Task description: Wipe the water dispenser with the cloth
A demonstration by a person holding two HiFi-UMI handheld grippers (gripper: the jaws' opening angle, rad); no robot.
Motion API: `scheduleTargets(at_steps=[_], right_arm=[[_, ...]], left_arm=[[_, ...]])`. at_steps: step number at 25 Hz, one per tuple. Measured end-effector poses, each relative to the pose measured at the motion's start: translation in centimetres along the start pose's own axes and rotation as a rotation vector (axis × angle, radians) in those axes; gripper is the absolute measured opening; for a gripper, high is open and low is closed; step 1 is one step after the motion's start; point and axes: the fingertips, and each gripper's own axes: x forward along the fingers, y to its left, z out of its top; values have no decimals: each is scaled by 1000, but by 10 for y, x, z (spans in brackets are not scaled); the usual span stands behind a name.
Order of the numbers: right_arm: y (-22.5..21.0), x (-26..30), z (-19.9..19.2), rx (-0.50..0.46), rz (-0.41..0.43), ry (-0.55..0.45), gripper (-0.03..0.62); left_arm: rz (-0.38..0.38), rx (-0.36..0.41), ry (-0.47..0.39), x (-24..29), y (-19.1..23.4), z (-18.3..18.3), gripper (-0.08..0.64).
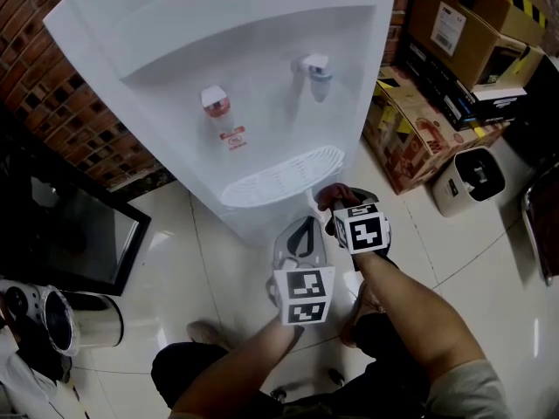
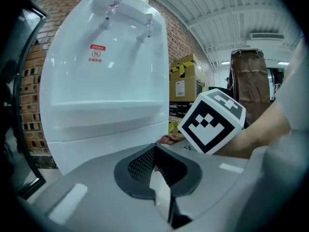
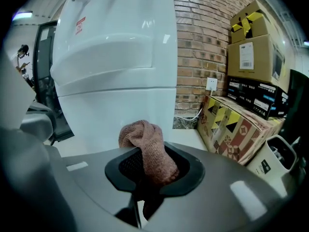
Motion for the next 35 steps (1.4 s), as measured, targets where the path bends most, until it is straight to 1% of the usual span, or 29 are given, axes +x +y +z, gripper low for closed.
scheduleTargets(at_steps=[2, 5, 10, 15, 17, 19, 21, 24, 26, 28, 31, 33, 35], right_arm=[[-2, 2, -1, -5, -15, 9, 92], [-9, 3, -2, -16, -42, 21, 92], [-29, 5, -3, 17, -93, 21, 92], [-28, 4, -3, 27, -84, 22, 91], [-21, -2, -2, 38, -69, 17, 92], [-2, -12, -3, 41, -26, 10, 92], [31, -21, -7, 6, 50, -4, 92], [105, -25, -20, -89, 196, -53, 92], [154, -21, -34, -103, 274, -81, 92], [190, -14, -49, -76, 310, -93, 92], [228, 1, -64, -73, 348, -93, 92], [245, 14, -67, -85, 369, -90, 92], [252, 27, -64, -91, 371, -93, 92]], left_arm=[[-12, -5, 13, 0, -2, -4, 0], [-6, -3, 33, -1, 0, -9, 0], [1, -28, 35, -6, 5, -9, 0], [-7, -50, 5, -9, 11, -2, 0], [-2, -40, -6, -15, 18, 0, 0], [12, -14, -9, -27, 32, -5, 0], [51, 7, 6, -42, 58, -18, 0], [171, 13, 33, -64, 115, -42, 0], [262, 3, 39, -77, 153, -54, 0], [324, 6, 49, -88, 179, -66, 0], [376, 32, 68, -97, 202, -85, 0], [403, 33, 83, -100, 214, -98, 0], [423, 20, 101, -102, 221, -111, 0]])
